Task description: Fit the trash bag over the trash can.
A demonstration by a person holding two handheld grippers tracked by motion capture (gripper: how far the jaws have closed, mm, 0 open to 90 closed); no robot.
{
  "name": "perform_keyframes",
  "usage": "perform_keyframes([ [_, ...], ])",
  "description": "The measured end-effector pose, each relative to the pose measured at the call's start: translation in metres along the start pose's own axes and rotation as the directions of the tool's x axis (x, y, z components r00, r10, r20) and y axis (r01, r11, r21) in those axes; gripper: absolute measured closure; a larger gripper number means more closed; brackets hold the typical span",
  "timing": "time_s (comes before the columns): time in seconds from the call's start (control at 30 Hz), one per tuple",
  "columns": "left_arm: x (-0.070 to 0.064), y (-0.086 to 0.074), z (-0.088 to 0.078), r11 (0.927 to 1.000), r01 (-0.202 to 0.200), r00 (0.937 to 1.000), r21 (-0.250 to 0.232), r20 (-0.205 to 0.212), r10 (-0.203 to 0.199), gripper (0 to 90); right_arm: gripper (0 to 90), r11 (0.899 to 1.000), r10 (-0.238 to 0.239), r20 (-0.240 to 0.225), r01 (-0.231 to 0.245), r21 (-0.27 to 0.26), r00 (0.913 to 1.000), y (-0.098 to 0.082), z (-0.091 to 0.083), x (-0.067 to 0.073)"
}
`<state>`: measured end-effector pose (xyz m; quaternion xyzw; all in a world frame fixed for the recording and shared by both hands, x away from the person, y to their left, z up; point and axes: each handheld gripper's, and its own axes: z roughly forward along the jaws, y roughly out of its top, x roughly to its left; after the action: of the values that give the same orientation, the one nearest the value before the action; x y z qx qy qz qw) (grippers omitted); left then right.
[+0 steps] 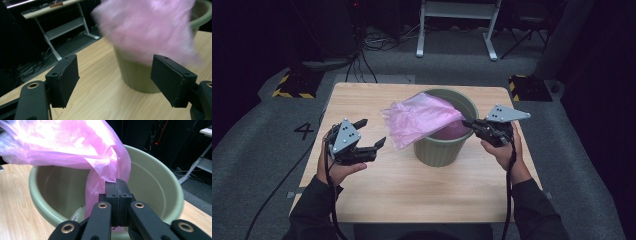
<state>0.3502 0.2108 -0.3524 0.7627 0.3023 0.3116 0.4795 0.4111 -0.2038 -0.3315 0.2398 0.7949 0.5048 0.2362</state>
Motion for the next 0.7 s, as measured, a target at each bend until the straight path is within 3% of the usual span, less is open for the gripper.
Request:
perform_keyframes([
  [0.13,0.013,-0.002,0.014,0.9989,0.046,0.9986,-0.010,0.025,-0.046,24.5,89.9,1.000,0.000,0.003,0.000,0.001,1.0000,-0.004,-0.004,-0.007],
  [0.23,0.013,0.001,0.021,0.9985,0.048,0.9981,-0.025,0.040,-0.047,25.6,89.4,1.000,-0.008,0.010,0.008,0.009,0.9999,-0.005,-0.004,-0.008],
  [0.3,0.009,0.005,0.027,0.9981,0.051,0.9958,-0.035,0.078,-0.048,27.0,88.5,1.000,-0.006,0.013,0.005,0.011,0.9999,-0.006,-0.004,-0.009],
  [0.4,-0.005,0.015,0.036,0.9972,0.024,0.9914,-0.071,0.130,-0.015,27.7,85.8,1.000,-0.016,0.011,0.016,0.012,0.9998,-0.007,-0.004,-0.010],
  [0.5,-0.012,0.020,0.040,0.9961,0.013,0.9881,-0.087,0.154,0.000,29.8,84.2,1.000,-0.019,0.017,0.018,0.014,0.9997,-0.008,-0.004,-0.010],
  [0.6,-0.019,0.022,0.043,0.9942,0.001,0.9840,-0.108,0.177,0.019,41.7,79.0,1.000,-0.020,0.016,0.020,0.014,0.9997,-0.009,-0.006,-0.010],
  [0.63,-0.020,0.023,0.044,0.9942,-0.004,0.9841,-0.107,0.176,0.023,43.7,74.1,1.000,-0.021,0.007,0.021,0.015,0.9997,-0.009,-0.007,-0.010],
  [0.7,-0.024,0.024,0.046,0.9945,-0.026,0.9845,-0.101,0.170,0.043,55.7,66.7,1.000,-0.025,-0.001,0.025,0.013,0.9997,-0.010,-0.009,-0.010],
])
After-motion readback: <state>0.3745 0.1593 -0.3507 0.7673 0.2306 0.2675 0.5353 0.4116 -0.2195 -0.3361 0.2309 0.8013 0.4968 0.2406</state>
